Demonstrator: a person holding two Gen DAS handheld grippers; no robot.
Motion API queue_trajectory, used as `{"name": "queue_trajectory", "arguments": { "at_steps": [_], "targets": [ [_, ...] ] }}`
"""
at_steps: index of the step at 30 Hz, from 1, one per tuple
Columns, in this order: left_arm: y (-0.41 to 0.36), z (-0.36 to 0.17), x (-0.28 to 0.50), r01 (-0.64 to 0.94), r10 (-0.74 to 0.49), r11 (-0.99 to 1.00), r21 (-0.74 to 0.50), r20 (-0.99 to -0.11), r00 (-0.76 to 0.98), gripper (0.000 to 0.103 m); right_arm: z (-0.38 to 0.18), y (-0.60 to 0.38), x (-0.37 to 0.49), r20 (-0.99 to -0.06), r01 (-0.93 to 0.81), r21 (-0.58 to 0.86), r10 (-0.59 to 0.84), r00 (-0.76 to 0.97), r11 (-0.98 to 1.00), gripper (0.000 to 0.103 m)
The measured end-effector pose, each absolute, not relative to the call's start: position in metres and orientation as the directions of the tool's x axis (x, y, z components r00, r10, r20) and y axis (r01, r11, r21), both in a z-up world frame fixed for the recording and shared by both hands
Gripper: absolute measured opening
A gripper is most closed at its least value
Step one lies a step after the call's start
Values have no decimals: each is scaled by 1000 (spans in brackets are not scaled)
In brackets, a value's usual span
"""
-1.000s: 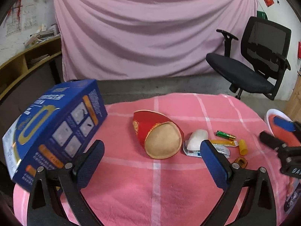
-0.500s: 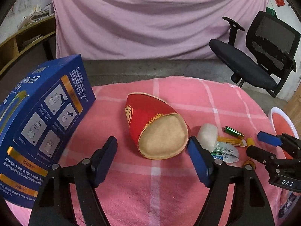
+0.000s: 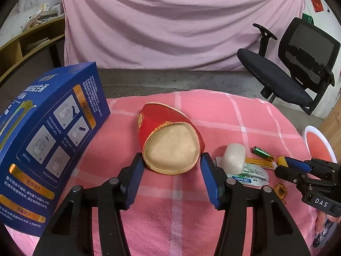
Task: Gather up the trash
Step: 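Grasp the red paper cup with the left tool and lift it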
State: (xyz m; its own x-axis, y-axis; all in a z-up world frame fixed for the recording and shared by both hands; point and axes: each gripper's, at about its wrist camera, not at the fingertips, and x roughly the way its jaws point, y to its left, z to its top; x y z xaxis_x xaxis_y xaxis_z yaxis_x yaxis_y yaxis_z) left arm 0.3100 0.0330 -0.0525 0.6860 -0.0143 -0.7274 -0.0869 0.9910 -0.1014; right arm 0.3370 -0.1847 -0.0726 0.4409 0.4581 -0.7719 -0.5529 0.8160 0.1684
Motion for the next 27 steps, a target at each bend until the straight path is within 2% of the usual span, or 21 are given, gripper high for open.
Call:
{"name": "queue_trajectory", "arguments": {
  "at_steps": [18,27],
  "targets": [
    [26,-42,274,-58,-38,991,-120,-674,738,47,-64,-187,329,-733,-556,151,470,491,817,29],
    [13,-29,243,-2,-54,996,-91,-610,791,45,-42,-186,300,-613,-578,45,479,628,815,28]
  ]
}}
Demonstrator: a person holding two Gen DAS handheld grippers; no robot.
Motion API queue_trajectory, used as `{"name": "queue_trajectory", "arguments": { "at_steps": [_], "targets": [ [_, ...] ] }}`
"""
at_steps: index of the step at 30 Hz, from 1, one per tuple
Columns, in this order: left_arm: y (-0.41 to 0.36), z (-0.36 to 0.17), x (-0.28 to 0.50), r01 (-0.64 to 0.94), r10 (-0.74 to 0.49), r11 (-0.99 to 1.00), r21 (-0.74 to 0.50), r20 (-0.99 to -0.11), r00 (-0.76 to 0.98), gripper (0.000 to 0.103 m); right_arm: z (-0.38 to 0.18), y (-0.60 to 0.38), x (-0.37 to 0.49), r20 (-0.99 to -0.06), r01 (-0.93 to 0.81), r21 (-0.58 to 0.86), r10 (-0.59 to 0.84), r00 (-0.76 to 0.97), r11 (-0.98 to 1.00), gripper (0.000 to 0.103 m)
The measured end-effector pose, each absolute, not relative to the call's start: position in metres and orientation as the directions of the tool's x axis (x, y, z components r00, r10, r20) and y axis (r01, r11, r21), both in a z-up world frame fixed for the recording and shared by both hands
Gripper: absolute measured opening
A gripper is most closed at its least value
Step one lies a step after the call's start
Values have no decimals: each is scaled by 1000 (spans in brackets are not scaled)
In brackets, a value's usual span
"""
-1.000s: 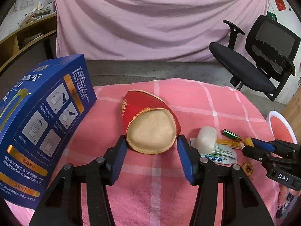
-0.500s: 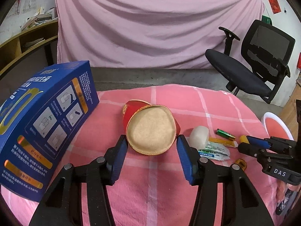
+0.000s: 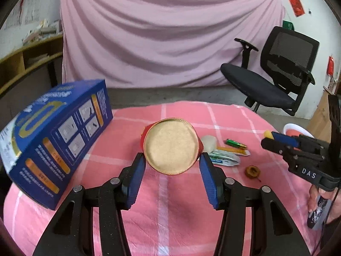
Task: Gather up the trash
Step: 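Grasp the red paper cup with the left tool and lift it, then open the left tool above the table, releasing the red cup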
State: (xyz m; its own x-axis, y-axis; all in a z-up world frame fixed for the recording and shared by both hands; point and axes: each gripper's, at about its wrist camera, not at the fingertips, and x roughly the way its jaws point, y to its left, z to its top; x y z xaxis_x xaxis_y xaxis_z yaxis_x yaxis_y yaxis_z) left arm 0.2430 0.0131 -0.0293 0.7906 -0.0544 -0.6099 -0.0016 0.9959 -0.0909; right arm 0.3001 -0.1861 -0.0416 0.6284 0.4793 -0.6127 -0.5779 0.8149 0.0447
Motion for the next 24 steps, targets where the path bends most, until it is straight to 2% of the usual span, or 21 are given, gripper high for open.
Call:
{"name": "queue_trajectory", "arguments": {
  "at_steps": [2,3,4,8,9,11,13,16,24],
  "targets": [
    [7,-27,237,13,-51,998,-69,-594,803,39,-38,-188,297,-587,-576,37,484,649,817,28],
    [4,-27,235,23,-56,998,-63,-591,805,13,-36,-190,296,-571,-574,37,488,660,818,28],
    [1,-28,236,29,-56,998,-54,-598,799,6,-35,-190,296,-563,-574,39,492,664,818,28],
    [-3,-33,243,32,-56,998,-50,-633,772,6,-34,-187,296,-559,-574,45,497,663,817,29],
    [-4,-34,245,23,-53,998,-56,-638,768,7,-34,-187,296,-559,-575,45,498,663,817,29],
    [-1,-35,248,12,-61,997,-80,-646,761,18,-34,-186,297,-561,-575,48,498,661,817,29],
    [3,-35,250,-19,-48,995,-95,-650,759,59,-35,-186,298,-568,-574,51,497,656,817,29],
    [11,-32,245,-31,-61,990,-135,-625,779,61,-37,-186,297,-576,-575,54,496,650,817,29],
    [34,-33,231,-118,-7,983,-142,-666,746,61,-41,-183,299,-603,-576,53,486,633,816,29]
  ]
}}
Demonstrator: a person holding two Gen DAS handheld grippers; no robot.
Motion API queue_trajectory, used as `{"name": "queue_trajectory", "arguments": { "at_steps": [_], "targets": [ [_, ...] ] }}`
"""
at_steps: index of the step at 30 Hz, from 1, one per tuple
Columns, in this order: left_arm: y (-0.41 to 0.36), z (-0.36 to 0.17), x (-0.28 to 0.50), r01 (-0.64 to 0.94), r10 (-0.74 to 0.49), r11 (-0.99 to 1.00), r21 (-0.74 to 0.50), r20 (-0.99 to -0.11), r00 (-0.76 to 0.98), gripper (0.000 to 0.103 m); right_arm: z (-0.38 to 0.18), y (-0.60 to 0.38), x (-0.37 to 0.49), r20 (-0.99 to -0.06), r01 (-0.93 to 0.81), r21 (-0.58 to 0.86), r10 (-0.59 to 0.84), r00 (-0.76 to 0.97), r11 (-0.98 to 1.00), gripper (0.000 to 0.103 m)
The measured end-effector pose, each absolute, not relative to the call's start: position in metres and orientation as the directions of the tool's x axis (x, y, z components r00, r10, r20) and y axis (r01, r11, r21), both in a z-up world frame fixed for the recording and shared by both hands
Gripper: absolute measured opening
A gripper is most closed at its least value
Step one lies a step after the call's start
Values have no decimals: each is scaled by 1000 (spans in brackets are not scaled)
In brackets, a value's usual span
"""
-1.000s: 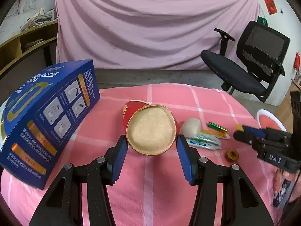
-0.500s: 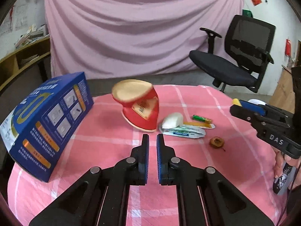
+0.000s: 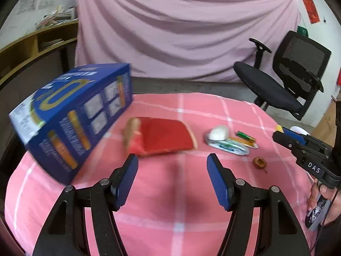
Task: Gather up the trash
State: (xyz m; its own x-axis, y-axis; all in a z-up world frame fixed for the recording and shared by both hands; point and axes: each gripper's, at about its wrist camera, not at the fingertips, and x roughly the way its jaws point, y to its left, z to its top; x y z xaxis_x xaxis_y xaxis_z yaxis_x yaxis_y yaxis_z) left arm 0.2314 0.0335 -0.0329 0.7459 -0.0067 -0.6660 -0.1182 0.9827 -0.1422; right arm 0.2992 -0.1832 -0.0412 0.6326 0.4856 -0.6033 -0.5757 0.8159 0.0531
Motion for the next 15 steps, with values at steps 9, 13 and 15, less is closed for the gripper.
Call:
{"name": "queue_trajectory", "arguments": {
  "at_steps": [9,13,15],
  "targets": [
    [54,-33,241,-172,35,976,-136,-678,735,61,-42,-182,299,-614,-582,45,482,625,812,29],
    [65,-31,249,-181,23,969,-170,-664,748,60,-43,-181,300,-621,-584,50,483,617,810,29],
    [68,-30,249,-185,27,968,-169,-664,748,57,-44,-180,301,-624,-587,48,483,614,808,29]
  ]
}}
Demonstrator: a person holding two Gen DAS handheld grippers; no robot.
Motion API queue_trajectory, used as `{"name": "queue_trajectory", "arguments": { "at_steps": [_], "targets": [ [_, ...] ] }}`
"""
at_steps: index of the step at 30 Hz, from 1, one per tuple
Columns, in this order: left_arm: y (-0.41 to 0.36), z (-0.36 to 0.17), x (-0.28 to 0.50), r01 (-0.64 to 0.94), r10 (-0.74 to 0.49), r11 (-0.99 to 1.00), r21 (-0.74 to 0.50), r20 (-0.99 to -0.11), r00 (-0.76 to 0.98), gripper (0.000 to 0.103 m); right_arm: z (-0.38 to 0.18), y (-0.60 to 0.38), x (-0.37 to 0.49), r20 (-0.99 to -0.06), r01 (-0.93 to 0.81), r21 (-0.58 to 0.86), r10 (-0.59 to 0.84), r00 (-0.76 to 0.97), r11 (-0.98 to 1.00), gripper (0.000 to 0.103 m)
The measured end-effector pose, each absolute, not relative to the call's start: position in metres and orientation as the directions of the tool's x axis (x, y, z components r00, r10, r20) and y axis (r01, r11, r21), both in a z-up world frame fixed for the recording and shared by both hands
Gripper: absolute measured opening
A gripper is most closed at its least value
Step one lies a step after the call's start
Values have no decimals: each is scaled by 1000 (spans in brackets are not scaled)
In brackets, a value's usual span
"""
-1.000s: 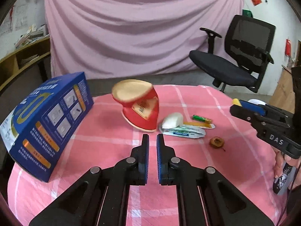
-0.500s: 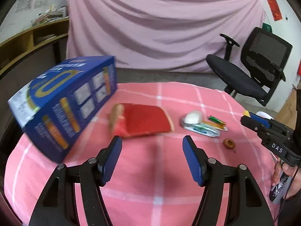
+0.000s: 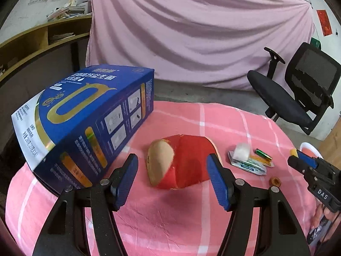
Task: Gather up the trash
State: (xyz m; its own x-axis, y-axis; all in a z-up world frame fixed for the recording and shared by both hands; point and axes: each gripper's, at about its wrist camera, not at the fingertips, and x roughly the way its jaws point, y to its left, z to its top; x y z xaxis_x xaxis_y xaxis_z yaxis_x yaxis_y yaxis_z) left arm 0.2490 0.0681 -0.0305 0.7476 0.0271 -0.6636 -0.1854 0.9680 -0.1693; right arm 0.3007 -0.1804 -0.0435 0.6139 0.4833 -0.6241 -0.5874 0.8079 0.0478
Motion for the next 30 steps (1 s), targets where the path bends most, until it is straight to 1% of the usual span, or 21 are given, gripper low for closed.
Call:
{"name": "queue_trajectory", "arguments": {
  "at_steps": [1,2,3,4,5,7,9,13,23,26,30],
  "targets": [
    [68,-31,248,-183,26,969,-167,-665,746,45,-44,-180,301,-626,-589,47,483,613,807,29],
    [69,-32,248,-178,20,970,-167,-670,742,39,-44,-179,300,-627,-589,46,482,612,807,29],
    [69,-34,248,-169,9,971,-170,-679,734,28,-44,-179,300,-627,-590,45,483,611,806,29],
    [69,-36,249,-164,0,971,-173,-688,725,25,-44,-179,300,-628,-590,45,482,611,806,29],
    [70,-37,248,-167,2,971,-173,-688,725,25,-44,-180,300,-627,-590,45,482,612,806,29],
    [72,-36,248,-171,1,969,-180,-685,728,17,-43,-181,300,-624,-587,46,482,615,808,29],
    [74,-34,246,-172,1,968,-185,-680,733,14,-43,-181,300,-623,-585,47,482,616,809,29],
    [70,-31,239,-159,17,976,-151,-671,742,10,-43,-182,300,-620,-582,44,479,621,812,29],
    [40,-14,219,-123,9,980,-153,-590,807,9,-31,-188,286,-533,-568,12,486,693,823,28],
    [28,-5,216,-106,-2,981,-163,-556,831,9,-23,-197,278,-470,-552,21,496,731,833,28],
    [4,16,214,-66,-25,982,-177,-468,883,9,-7,-219,261,-326,-519,43,503,800,854,28]
  ]
}}
